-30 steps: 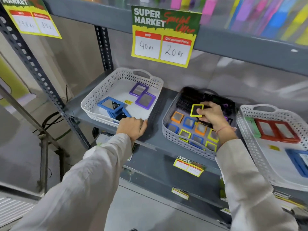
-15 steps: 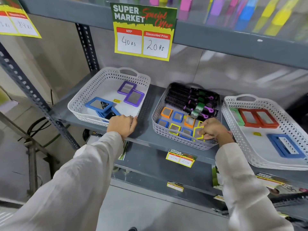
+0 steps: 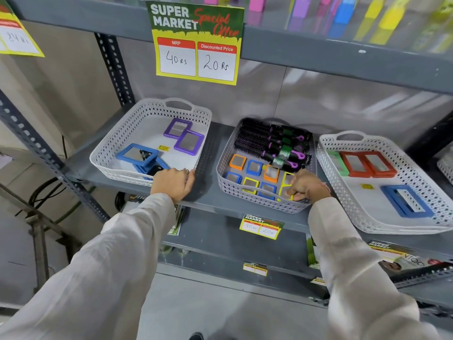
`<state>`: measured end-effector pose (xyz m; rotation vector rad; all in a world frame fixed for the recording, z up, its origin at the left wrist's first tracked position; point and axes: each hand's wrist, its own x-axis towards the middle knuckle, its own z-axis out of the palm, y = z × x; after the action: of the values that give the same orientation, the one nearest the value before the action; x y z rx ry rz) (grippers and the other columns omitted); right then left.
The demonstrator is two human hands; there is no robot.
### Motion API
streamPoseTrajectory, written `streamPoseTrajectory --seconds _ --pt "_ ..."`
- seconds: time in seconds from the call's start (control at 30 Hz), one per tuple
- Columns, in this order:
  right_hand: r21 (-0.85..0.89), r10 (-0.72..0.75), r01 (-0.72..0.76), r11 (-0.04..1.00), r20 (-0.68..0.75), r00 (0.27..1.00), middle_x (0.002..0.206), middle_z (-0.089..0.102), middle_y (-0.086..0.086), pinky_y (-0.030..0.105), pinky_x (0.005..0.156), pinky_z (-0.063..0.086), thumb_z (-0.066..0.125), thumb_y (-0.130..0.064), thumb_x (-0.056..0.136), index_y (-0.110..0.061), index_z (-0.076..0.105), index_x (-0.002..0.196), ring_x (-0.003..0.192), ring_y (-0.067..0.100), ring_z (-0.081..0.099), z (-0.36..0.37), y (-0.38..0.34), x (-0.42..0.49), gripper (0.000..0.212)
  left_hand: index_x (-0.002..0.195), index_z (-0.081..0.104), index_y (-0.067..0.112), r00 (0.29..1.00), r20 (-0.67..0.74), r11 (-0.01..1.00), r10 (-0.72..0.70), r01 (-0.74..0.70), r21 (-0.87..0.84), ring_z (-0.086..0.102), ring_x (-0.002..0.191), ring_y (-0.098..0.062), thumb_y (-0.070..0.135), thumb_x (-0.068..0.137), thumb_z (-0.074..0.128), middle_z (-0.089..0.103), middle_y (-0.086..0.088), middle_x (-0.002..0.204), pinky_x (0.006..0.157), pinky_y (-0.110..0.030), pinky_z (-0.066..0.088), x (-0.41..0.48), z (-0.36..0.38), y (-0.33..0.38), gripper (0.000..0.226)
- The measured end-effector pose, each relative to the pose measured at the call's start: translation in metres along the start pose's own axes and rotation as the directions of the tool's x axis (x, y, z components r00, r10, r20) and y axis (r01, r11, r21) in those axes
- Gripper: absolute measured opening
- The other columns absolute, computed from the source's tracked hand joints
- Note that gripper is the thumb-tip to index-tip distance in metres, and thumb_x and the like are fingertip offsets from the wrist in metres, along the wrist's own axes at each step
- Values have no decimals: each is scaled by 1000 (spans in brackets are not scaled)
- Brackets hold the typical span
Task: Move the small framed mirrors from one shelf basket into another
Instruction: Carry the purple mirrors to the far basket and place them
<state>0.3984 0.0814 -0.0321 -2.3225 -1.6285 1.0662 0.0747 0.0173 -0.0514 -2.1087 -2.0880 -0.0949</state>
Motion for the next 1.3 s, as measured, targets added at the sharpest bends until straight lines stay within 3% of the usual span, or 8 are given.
streamPoseTrajectory --seconds 0.17,0.47,0.67,0.83,1.0,1.17,1.23,1.3 --pt "-83 0 -3 997 -33 999 65 56 9 35 72 55 72 3 78 -3 50 90 53 18 55 2 -5 -7 25 82 64 10 1000 -2 1000 0 0 1 46 56 -22 39 99 26 51 -5 65 54 -26 31 -1 0 0 51" --pt "-236 -22 -9 972 -129 991 118 64 22 37 81 55 75 -3 75 -4 53 76 74 24 57 11 -5 -10 23 84 64 10 1000 -15 1000 -8 8 -6 46 56 -21 40 99 26 51 -5 66 51 -24 26 -3 2 -2 50" --pt "-230 4 -30 973 -113 994 107 68 21 42 90 55 73 -2 78 -4 51 65 87 27 65 9 -6 -17 25 84 64 10 1000 -14 1000 -7 7 3 47 55 -21 40 99 26 52 -4 65 50 -23 24 -3 4 -1 51" --pt "-179 32 -63 982 -170 985 61 57 10 40 80 55 57 5 87 -4 44 51 58 23 57 9 -8 -21 39 84 63 11 1000 -17 1000 -5 5 1 47 56 -20 41 99 25 52 -4 66 50 -22 25 -3 4 -1 50" --pt "-128 19 -40 991 -166 986 125 59 26 41 95 47 47 5 92 5 59 89 103 29 61 8 -8 -24 12 84 63 11 1000 -17 1000 -7 7 -5 47 56 -19 41 99 25 52 -4 66 51 -23 27 -2 5 -1 51" --pt "-122 19 -43 992 -194 981 116 60 27 35 79 43 40 6 94 3 53 82 108 34 61 10 -8 -30 18 83 62 11 1000 -28 1000 1 -1 -7 47 55 -20 41 99 25 52 -4 65 47 -21 21 -1 5 -1 50" --pt "-121 57 -75 990 -144 988 125 53 26 37 95 40 39 5 97 6 59 111 117 31 53 9 -6 -33 25 83 63 11 1000 -30 1000 2 -2 -9 47 54 -20 41 99 25 52 -4 65 48 -22 22 -1 6 -2 51" --pt "-143 49 -70 987 -144 988 113 58 25 39 99 39 40 6 96 10 63 97 103 29 52 8 -6 -36 23 83 63 10 1000 -31 1000 1 -1 -13 47 55 -21 40 99 26 52 -5 65 50 -23 27 -1 6 -1 51"
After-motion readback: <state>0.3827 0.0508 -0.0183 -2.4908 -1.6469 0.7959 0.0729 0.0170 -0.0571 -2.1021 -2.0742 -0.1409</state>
